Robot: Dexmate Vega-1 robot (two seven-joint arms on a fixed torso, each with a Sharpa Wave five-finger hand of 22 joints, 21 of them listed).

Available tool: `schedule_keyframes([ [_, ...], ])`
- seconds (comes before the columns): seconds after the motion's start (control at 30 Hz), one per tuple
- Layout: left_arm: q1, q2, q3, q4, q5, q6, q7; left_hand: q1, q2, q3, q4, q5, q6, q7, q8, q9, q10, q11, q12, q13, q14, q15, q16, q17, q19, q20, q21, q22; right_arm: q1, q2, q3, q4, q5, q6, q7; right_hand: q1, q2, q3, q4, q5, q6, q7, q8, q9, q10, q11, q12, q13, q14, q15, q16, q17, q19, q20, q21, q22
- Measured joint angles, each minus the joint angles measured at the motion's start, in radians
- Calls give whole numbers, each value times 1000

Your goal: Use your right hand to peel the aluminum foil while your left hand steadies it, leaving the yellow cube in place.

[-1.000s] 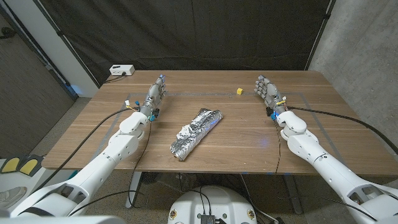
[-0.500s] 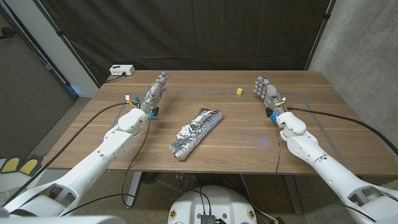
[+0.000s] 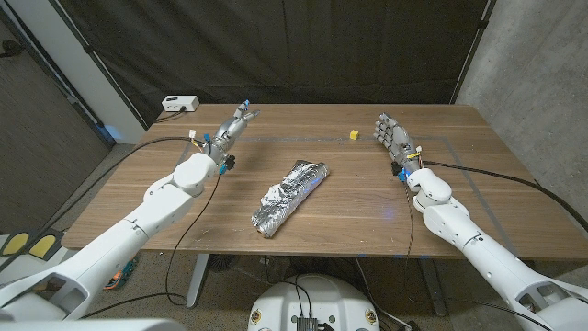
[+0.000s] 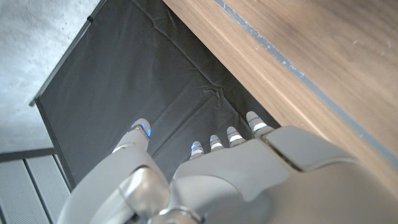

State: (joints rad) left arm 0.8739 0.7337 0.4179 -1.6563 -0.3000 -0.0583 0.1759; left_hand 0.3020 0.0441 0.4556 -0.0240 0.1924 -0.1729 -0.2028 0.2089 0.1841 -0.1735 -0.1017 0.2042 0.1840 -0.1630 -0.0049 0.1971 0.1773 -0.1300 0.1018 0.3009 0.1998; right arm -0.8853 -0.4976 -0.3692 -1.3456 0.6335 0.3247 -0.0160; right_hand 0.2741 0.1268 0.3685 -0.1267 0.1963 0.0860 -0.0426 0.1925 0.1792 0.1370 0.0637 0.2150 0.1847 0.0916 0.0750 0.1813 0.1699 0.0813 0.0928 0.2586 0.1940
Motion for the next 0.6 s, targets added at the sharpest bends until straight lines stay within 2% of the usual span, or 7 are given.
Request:
schedule_keyframes([
  [0.07, 7, 15, 0, -37, 24, 20, 14, 10, -10, 0, -5, 0, 1, 1, 2, 0, 0, 0, 0, 0, 0, 0, 0, 2, 5, 2, 0, 0, -4, 0, 0, -4, 0, 4, -1, 0, 0, 0, 0, 0, 0, 0, 0, 0, 2, 2, 0, 0, 2, 2, 0, 4, 0, 0, 0, 4],
  [0.3, 24, 48, -1, -133, 93, 75, 48, 10, -11, -3, -11, 0, 1, 1, 2, 0, 0, 0, 0, 0, 11, -1, 0, 2, 14, 0, 7, 0, -26, -3, 3, -27, -2, 15, -7, 0, 0, 0, 0, 0, 0, 0, 0, 0, 5, 5, 0, 0, 2, 2, 0, 5, 0, 0, 0, 4],
  [0.6, 39, 75, -2, -214, 161, 123, 64, 21, -21, -4, -18, 0, 1, 1, 6, 0, 6, 6, 0, 0, 22, 0, 0, 2, 19, 5, 8, 0, -61, -15, 11, -63, -3, 26, -17, 0, 0, 0, 0, 0, 0, 0, 0, 0, 5, 5, 0, 0, 2, 2, 0, 5, 0, 0, 0, 4],
])
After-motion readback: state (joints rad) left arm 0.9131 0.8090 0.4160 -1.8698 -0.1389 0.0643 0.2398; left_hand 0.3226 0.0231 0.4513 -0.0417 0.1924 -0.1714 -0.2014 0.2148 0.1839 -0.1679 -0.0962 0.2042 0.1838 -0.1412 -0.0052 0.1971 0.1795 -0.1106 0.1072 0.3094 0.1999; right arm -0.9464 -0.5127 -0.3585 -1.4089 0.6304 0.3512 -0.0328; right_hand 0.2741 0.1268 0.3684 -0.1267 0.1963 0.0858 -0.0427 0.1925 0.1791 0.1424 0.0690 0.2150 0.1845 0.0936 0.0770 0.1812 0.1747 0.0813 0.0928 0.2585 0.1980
